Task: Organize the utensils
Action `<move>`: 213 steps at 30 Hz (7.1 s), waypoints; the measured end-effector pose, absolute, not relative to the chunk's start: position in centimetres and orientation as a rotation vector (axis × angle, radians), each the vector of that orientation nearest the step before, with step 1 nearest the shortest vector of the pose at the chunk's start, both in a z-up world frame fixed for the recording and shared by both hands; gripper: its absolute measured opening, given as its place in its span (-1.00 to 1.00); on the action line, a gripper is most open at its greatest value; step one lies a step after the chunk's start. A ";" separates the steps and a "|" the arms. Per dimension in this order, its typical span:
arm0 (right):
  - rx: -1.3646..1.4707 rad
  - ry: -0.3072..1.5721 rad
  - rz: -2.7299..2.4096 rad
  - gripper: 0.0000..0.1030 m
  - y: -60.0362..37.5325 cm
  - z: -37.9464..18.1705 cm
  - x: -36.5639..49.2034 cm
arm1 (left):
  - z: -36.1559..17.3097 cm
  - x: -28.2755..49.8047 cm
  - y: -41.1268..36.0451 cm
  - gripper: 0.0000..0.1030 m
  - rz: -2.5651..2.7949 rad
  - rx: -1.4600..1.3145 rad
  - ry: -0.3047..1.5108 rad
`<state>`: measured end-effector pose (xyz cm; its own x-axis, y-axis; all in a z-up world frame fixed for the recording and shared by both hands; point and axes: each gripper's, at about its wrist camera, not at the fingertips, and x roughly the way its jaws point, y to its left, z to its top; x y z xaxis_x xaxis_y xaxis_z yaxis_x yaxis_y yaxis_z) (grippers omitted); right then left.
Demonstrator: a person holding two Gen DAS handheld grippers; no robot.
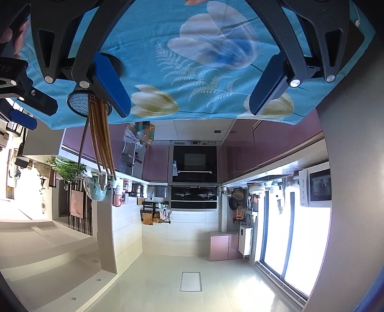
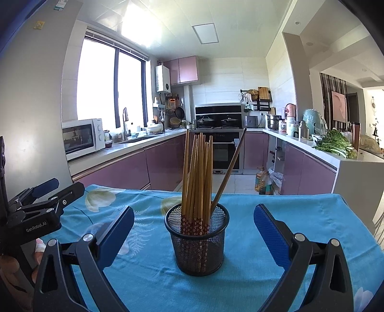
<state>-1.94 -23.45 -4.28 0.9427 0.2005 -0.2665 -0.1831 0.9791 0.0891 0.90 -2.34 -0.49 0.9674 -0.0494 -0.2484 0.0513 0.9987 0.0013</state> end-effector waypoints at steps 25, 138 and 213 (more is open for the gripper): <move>0.040 0.268 0.156 0.88 -22.9 -4.4 -2.4 | -0.4 -0.2 -2.5 0.89 0.008 0.027 0.216; 0.053 0.262 0.129 0.88 -22.3 -4.1 -2.3 | -0.5 -0.5 -2.0 0.89 0.028 0.009 0.221; 0.057 0.251 0.126 0.88 -22.0 -4.3 -2.7 | -0.4 -0.4 -1.9 0.89 0.030 0.006 0.225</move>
